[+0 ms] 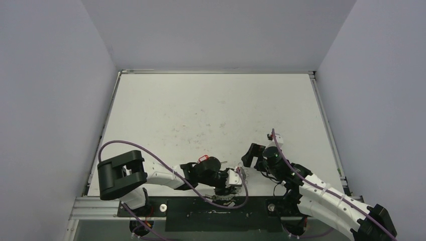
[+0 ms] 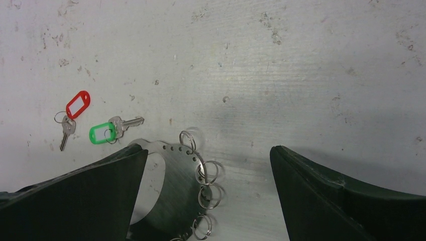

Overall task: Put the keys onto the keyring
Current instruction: Pick up the keyring from the center of the board.

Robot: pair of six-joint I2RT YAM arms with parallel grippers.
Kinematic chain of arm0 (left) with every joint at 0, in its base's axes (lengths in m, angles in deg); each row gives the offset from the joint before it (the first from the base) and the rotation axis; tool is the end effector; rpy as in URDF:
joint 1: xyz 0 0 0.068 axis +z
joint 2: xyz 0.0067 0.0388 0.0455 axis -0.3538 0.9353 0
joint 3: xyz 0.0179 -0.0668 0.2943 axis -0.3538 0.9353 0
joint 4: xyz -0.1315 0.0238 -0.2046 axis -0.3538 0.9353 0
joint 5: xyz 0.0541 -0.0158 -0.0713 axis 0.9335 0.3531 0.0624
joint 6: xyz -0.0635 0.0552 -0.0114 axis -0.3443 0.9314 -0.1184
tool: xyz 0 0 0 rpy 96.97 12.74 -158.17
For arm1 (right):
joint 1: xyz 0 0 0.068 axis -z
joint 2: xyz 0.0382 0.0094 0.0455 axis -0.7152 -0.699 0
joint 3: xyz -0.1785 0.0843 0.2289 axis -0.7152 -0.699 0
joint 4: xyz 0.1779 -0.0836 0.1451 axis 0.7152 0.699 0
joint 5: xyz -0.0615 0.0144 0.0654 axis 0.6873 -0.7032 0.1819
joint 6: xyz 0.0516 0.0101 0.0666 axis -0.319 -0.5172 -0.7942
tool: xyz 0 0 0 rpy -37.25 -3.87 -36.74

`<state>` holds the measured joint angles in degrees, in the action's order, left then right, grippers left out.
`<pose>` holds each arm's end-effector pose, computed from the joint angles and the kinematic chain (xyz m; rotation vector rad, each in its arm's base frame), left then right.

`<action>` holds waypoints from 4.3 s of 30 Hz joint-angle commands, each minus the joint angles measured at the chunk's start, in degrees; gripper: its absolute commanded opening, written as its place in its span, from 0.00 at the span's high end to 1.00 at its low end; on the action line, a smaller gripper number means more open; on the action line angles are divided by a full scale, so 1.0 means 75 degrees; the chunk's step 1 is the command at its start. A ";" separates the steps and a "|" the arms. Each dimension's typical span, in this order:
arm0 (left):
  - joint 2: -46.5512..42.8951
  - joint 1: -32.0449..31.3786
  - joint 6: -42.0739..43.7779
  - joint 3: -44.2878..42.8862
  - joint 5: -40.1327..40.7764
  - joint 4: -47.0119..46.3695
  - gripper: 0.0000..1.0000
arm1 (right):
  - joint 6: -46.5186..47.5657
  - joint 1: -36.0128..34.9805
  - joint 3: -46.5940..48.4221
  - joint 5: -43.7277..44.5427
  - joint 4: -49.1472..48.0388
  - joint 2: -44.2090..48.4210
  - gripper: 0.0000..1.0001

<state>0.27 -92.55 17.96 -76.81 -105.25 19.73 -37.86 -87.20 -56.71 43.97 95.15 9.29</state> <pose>0.0704 -0.3045 0.1780 1.6232 1.5269 -1.0421 0.1127 0.0863 0.1730 0.2254 2.3755 0.6371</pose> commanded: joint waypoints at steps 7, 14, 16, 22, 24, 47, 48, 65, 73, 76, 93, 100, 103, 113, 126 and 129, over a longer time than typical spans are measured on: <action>0.0504 -0.0425 0.0500 -0.0840 0.0649 0.0736 0.61 | 0.0001 0.0100 -0.0083 -0.0154 -0.0126 -0.0100 0.01; 0.0349 -0.0779 0.0584 -0.0769 0.1533 0.1008 0.59 | -0.0006 0.0134 -0.0106 -0.0163 -0.0122 -0.0127 0.01; 0.0245 -0.0872 0.0571 -0.0663 0.1797 0.0972 0.57 | -0.0006 0.0147 -0.0095 -0.0166 -0.0126 -0.0140 0.01; -0.0021 -0.1179 0.0646 -0.0381 0.2471 0.0831 0.54 | 0.0011 0.0171 -0.0106 -0.0195 -0.0134 -0.0163 0.01; -0.0051 -0.1240 0.0651 -0.0345 0.2533 0.0824 0.53 | 0.0008 0.0183 -0.0106 -0.0211 -0.0139 -0.0192 0.01; 0.0158 -0.1429 0.0899 -0.0615 0.3046 0.1058 1.00 | 0.0069 0.0276 -0.0048 -0.0447 -0.0346 -0.0474 0.01; 0.0079 -0.1427 0.0863 -0.0609 0.3120 0.1083 1.00 | 0.0102 0.0277 -0.0039 -0.0497 -0.0400 -0.0495 0.01; -0.1876 0.0135 0.0049 -0.0421 0.1726 0.2115 1.00 | 0.3491 0.0265 0.0213 -0.2487 -0.1679 0.1278 0.01; -0.3043 0.1214 0.0094 -0.0512 0.0359 0.3260 1.00 | 0.4924 0.0190 -0.0338 -0.4983 -0.3662 0.1759 0.17; -0.3315 0.1448 0.0165 -0.0669 0.0100 0.3700 1.00 | 0.5224 0.0092 -0.0194 -0.5799 -0.4026 0.1138 0.28; -0.3422 0.1685 0.0424 -0.0983 -0.0554 0.4403 1.00 | 0.7752 -0.1809 0.0608 -0.5431 -0.3491 -0.0565 0.40; -0.3532 0.1683 0.0451 -0.0991 -0.0644 0.4387 1.00 | 0.8071 -0.1993 0.0667 -0.5135 -0.3445 -0.0938 0.53; -0.3576 0.1682 0.0421 -0.0955 -0.0679 0.4316 1.00 | 0.8106 -0.2032 0.0667 -0.5120 -0.3608 -0.1053 0.61; -0.3557 0.1686 0.0376 -0.0954 -0.0695 0.4261 1.00 | 0.8061 -0.2125 0.0643 -0.5190 -0.3935 -0.1185 0.71; -0.3648 0.1685 0.0277 -0.0959 -0.0410 0.4310 0.94 | 0.7739 -0.2152 0.0507 -0.4979 -0.4269 -0.1084 1.00; -0.3892 0.1685 0.0032 -0.0854 0.0101 0.4241 0.62 | 0.7465 -0.2152 0.0262 -0.4778 -0.4561 -0.0881 1.00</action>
<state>-25.72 -80.22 20.10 -81.42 -108.12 54.05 20.82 -102.82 -54.13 6.18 68.46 0.57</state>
